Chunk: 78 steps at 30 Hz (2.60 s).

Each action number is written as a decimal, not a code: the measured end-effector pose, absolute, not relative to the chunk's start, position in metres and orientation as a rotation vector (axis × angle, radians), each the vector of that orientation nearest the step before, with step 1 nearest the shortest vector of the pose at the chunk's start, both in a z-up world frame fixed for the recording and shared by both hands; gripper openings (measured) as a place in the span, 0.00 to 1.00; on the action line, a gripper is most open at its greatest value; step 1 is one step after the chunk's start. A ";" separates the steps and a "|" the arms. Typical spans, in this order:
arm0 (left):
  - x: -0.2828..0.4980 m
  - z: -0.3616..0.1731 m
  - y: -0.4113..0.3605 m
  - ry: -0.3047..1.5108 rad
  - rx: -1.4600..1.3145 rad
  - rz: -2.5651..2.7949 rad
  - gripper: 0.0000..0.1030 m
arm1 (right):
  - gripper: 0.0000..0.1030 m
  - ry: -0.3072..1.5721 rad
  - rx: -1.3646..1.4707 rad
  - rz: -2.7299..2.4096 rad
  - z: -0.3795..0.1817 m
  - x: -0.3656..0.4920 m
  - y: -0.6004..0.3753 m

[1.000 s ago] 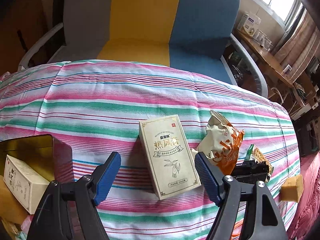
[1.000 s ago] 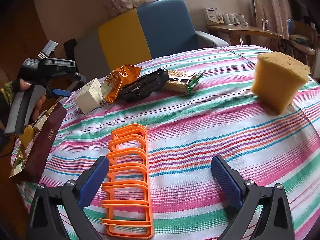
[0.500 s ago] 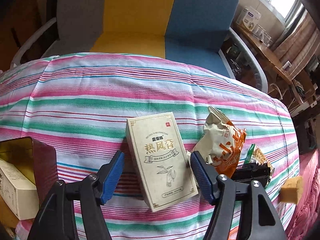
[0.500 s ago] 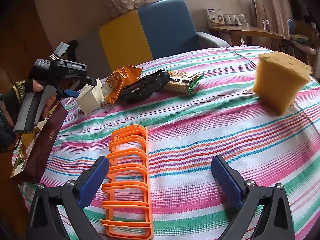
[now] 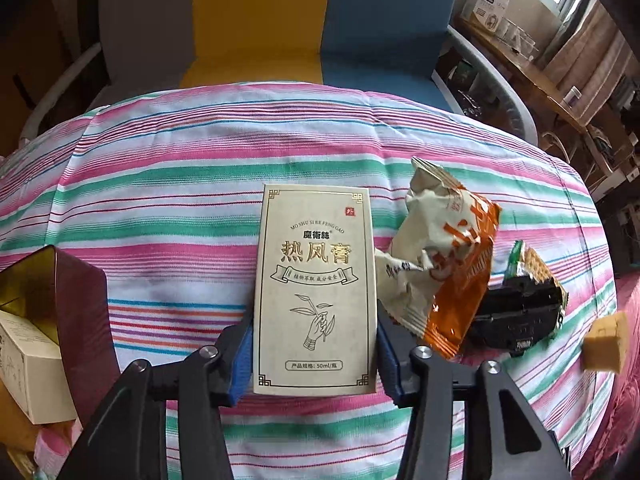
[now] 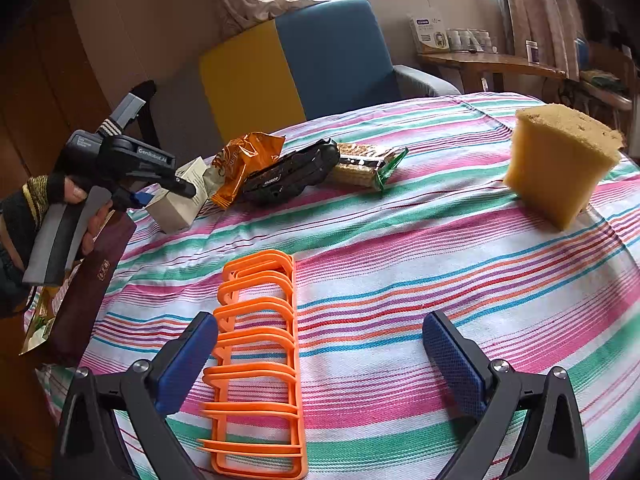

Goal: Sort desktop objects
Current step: 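Grasp the cream medicine box with the left gripper while the right holds the orange rack, then carry the medicine box with the left gripper while the right carries the rack toward the tray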

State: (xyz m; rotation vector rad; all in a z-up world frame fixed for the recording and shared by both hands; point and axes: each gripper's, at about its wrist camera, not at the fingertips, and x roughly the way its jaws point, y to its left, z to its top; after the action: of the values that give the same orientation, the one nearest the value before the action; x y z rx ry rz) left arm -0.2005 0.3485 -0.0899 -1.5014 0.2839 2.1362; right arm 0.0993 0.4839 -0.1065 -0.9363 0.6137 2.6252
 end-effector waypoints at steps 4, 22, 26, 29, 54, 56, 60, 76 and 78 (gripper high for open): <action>-0.167 -0.080 0.328 0.269 -1.423 2.118 0.50 | 1.00 0.609 -0.938 2.623 -0.106 0.099 0.483; 0.013 -0.068 0.229 0.404 -1.227 2.035 0.50 | 1.00 0.556 -1.049 2.494 -0.097 0.088 0.473; 0.022 -0.077 0.213 0.405 -1.226 2.052 0.50 | 0.94 0.459 -1.095 2.505 -0.092 0.079 0.445; 0.025 -0.079 0.206 0.389 -1.209 2.066 0.50 | 0.92 0.404 -1.118 2.520 -0.090 0.073 0.427; 0.028 -0.085 0.195 0.326 -1.103 2.002 0.63 | 0.58 0.283 -1.218 2.529 -0.099 0.120 0.385; 0.026 -0.087 0.197 0.322 -1.105 1.991 0.63 | 0.85 0.297 -1.242 2.577 -0.101 0.117 0.382; 0.026 -0.091 0.204 0.333 -1.114 1.979 0.62 | 1.00 0.224 -1.262 2.589 -0.108 0.113 0.367; 0.031 -0.111 0.207 0.343 -1.116 2.000 0.73 | 0.83 0.237 -1.252 2.430 -0.093 0.091 0.390; 0.031 -0.111 0.209 0.333 -1.126 1.988 0.80 | 0.77 0.246 -1.272 2.433 -0.098 0.087 0.390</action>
State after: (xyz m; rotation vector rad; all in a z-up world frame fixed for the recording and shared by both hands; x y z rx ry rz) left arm 0.0312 0.2092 -0.1114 -1.1260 0.3326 1.9884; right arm 0.0867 0.3901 -0.0975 -1.2719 0.2461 2.4330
